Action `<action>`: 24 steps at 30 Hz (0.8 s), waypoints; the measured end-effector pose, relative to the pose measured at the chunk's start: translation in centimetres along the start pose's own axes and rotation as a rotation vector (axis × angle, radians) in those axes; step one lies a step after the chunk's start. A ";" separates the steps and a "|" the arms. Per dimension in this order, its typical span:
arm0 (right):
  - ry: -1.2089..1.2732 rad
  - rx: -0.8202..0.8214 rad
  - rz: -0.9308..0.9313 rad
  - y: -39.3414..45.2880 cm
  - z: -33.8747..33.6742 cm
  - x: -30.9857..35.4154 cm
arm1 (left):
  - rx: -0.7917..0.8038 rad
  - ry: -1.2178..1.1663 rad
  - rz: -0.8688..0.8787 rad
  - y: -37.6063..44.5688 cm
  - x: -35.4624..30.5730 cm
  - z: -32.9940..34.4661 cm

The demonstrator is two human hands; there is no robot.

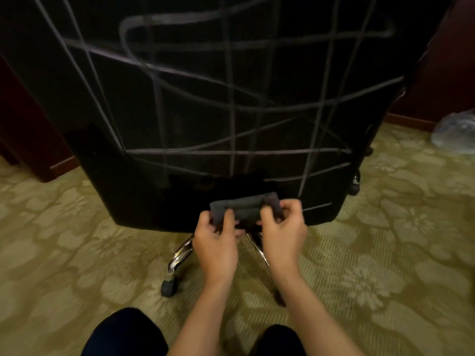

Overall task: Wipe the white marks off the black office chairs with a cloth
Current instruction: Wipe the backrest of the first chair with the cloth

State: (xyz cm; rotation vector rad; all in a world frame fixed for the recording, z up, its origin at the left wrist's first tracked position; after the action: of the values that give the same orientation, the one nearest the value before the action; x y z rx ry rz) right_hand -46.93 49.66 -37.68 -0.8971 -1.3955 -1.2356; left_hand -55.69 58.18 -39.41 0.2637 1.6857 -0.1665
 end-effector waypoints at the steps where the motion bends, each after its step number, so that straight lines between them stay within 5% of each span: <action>1: 0.042 -0.025 -0.031 1.2 -0.7 1.1 | 0.028 -0.046 0.046 -0.2 -1.5 0.8; 4: 0.097 -0.059 -0.079 4.4 -2.5 2.4 | 0.089 -0.066 0.131 -0.1 -4.9 3.3; 7: -0.101 -0.040 -0.080 4.3 -3.1 0.0 | 0.059 0.056 0.156 0.2 -2.6 4.2; 14: -0.274 0.098 0.104 0.7 -3.9 -6.7 | 0.084 0.088 -0.157 -2.1 6.0 3.4; 20: 0.018 -0.078 -0.081 6.5 -5.2 0.9 | 0.093 -0.084 0.112 -1.4 -3.1 6.9; 24: -0.128 -0.095 -0.017 4.5 -5.3 -3.2 | 0.096 0.120 0.151 -2.3 0.7 7.2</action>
State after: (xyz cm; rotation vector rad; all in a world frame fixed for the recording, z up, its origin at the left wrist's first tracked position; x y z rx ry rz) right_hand -40.90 45.66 -40.15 -1.0473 -1.4573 -1.2855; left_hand -49.50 54.14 -41.14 0.4794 1.7708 -0.1210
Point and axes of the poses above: each hand's wrist, its own y-axis towards the middle knuckle, its own z-axis out of the palm, x = y × z, the point moved 3 cm from there along y, towards the middle knuckle, and after that the axes turned 11 degrees about y, right-handed, at the moved point
